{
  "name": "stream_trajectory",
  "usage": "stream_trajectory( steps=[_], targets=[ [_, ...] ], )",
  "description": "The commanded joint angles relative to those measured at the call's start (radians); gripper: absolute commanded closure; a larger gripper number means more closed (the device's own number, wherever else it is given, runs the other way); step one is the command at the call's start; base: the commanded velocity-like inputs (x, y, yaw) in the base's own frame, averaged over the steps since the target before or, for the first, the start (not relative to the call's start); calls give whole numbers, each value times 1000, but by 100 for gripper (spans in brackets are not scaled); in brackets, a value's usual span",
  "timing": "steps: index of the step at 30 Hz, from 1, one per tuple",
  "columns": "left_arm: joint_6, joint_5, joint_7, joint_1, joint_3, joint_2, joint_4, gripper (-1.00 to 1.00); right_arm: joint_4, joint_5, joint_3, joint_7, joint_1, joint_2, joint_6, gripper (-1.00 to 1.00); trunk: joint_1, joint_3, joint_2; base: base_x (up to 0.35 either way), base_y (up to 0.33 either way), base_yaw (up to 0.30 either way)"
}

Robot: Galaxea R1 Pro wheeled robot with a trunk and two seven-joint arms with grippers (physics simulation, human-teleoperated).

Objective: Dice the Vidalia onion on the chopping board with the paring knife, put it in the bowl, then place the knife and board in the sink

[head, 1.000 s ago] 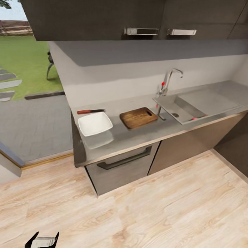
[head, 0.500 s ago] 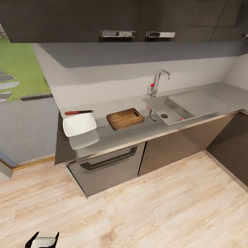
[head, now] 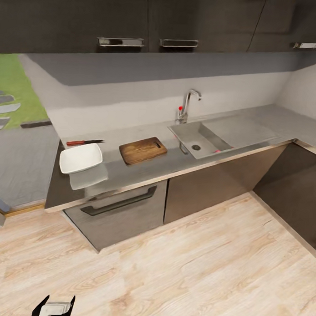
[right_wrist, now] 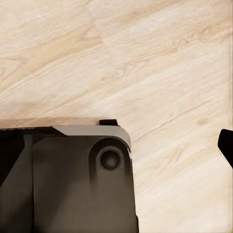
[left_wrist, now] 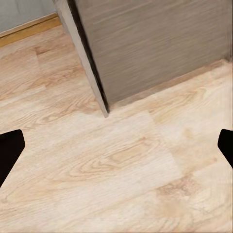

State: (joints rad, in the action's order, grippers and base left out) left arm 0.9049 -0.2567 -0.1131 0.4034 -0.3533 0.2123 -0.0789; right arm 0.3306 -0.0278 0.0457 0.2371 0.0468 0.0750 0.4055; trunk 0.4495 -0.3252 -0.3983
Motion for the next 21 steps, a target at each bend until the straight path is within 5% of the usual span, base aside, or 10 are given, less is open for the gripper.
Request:
stream_trajectory(
  steps=[1, 21],
  targets=[
    [5, -2, -7, 2, -9, 1, -4, -100, -1, -3, 5, 8, 1, 0, 1, -100, 1, -2, -2, 0, -326, 0],
    [5, -2, -7, 2, -9, 1, -4, -100, -1, -3, 4, 9, 1, 2, 1, -100, 1, -2, -2, 0, -326, 5]
  ],
)
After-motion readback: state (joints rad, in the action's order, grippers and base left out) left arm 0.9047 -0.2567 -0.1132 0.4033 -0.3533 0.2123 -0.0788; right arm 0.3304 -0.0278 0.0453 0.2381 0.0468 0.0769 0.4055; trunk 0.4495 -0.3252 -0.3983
